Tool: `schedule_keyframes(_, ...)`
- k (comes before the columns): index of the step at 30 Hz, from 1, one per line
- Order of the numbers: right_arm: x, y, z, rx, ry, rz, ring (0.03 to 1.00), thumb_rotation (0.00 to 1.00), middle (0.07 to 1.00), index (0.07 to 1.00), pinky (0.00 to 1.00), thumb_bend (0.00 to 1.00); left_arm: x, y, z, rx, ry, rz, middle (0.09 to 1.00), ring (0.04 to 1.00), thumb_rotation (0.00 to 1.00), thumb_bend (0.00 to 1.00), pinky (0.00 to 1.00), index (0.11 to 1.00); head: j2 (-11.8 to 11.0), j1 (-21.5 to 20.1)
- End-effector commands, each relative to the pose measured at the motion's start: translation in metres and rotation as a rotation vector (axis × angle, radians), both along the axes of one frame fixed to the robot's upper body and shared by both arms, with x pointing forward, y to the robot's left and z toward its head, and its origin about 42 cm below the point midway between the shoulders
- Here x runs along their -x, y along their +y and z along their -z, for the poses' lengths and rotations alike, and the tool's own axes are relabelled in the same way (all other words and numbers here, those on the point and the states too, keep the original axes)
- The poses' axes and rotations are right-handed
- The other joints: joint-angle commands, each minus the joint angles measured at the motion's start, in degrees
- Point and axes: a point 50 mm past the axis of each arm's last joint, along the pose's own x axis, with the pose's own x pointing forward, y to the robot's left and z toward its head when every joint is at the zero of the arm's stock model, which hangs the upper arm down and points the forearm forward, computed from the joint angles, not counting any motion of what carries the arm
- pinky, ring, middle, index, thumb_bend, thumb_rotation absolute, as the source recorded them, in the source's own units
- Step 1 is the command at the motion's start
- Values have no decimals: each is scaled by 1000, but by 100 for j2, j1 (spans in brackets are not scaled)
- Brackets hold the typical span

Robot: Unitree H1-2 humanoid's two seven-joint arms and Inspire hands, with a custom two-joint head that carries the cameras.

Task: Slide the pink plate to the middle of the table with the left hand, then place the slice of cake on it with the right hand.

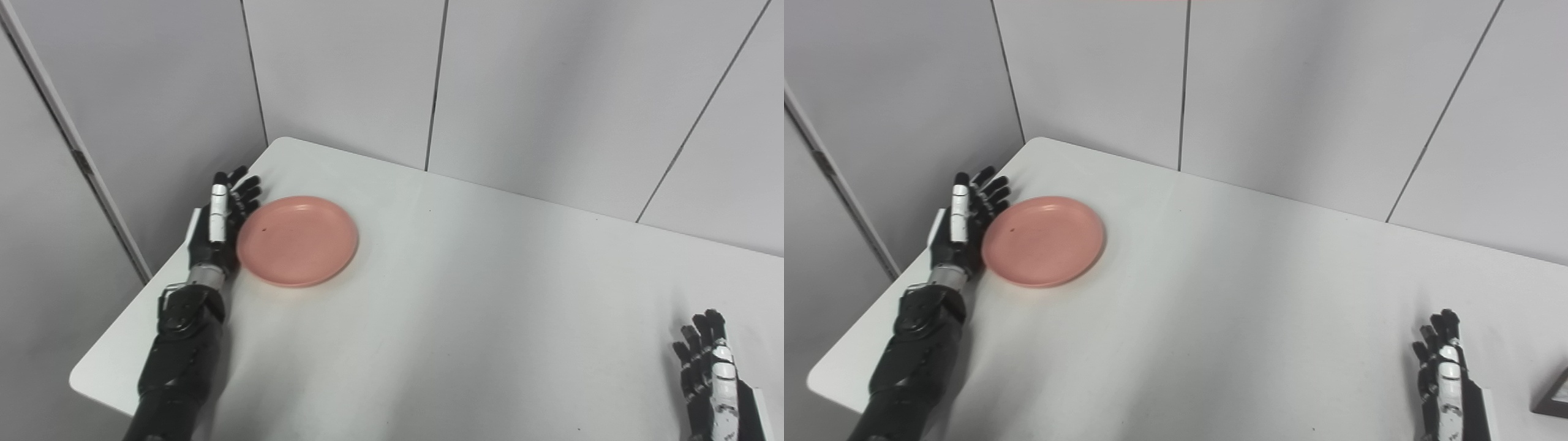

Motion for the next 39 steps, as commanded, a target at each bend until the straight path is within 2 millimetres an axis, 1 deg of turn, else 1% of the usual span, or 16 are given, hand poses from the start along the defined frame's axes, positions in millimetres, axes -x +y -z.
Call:
schedule_keyframes(1, 7, 3, 11, -17, 0, -4, 1000, 953, 1000, 1000, 1000, 411, -1, -11, 5, 51, -6, 43, 834, 864, 931, 837, 875, 836, 8, -7)
schedule_keyframes(5, 6, 4, 12, -1, -4, 1, 1000, 962, 1000, 1000, 1000, 433, -4, -24, 4, 80, -10, 81, 831, 864, 932, 832, 891, 836, 13, -25)
schedule_keyframes(9, 6, 6, 12, 0, -6, 0, 1000, 981, 1000, 1000, 1000, 431, -7, -35, 4, 81, 4, 118, 821, 854, 916, 818, 872, 826, 12, -45)
schedule_keyframes(13, 6, 7, 11, -4, 1, 0, 1000, 972, 1000, 1000, 1000, 438, -9, -46, 4, 53, 18, 161, 821, 852, 930, 820, 860, 826, 27, -81)
schedule_keyframes(15, 6, 7, 11, 1, -1, -1, 1000, 982, 1000, 1000, 1000, 444, -10, -51, 3, 45, 13, 196, 843, 873, 935, 798, 887, 843, 32, -100)
schedule_keyframes(18, 6, 7, 11, 3, -5, -1, 1000, 992, 1000, 1000, 1000, 437, -12, -60, 2, -8, 25, 238, 845, 874, 939, 814, 884, 845, 54, -121)
schedule_keyframes(21, 6, 8, 10, -4, -2, -1, 1000, 994, 1000, 1000, 1000, 442, -13, -72, -1, -49, 41, 268, 855, 890, 958, 828, 929, 855, 70, -155)
schedule_keyframes(23, 5, 9, 10, -3, -3, -1, 1000, 992, 1000, 1000, 1000, 447, -13, -78, -2, -44, 42, 287, 856, 895, 947, 821, 936, 856, 77, -179)
schedule_keyframes(27, 4, 11, 11, 0, -7, 2, 1000, 995, 1000, 1000, 1000, 456, -14, -96, -5, 13, 30, 334, 856, 892, 918, 805, 889, 857, 123, -256)
schedule_keyframes(30, 5, 14, 10, -1, -10, 1, 1000, 991, 1000, 1000, 1000, 464, -11, -107, -6, -6, 40, 362, 863, 901, 936, 810, 911, 868, 170, -413)
schedule_keyframes(33, 4, 16, 10, -4, -12, -3, 1000, 968, 1000, 1000, 1000, 514, -9, -116, -7, -9, 46, 384, 864, 905, 943, 810, 926, 876, 200, -516)
schedule_keyframes(34, 5, 18, 10, -3, -13, -2, 1000, 965, 1000, 1000, 1000, 524, -8, -120, -7, -3, 48, 399, 867, 908, 947, 807, 927, 880, 257, -672)
schedule_keyframes(35, 5, 19, 9, -1, -14, -1, 1000, 963, 1000, 1000, 1000, 535, -8, -123, -8, 1, 49, 409, 872, 913, 952, 803, 926, 884, 257, -672)
schedule_keyframes(37, 5, 21, 7, 16, -25, 1, 1000, 962, 1000, 1000, 1000, 555, -6, -130, -8, 6, 55, 422, 878, 919, 961, 798, 923, 888, 298, -823)
schedule_keyframes(38, 6, 23, 6, 21, -28, 0, 1000, 962, 1000, 1000, 1000, 560, -4, -135, -9, 6, 61, 429, 880, 920, 963, 797, 923, 889, 363, -1026)
schedule_keyframes(39, 7, 25, 4, 24, -28, -1, 1000, 945, 1000, 1000, 1000, 595, -2, -140, -9, 10, 67, 434, 891, 934, 971, 794, 943, 902, 385, -1104)
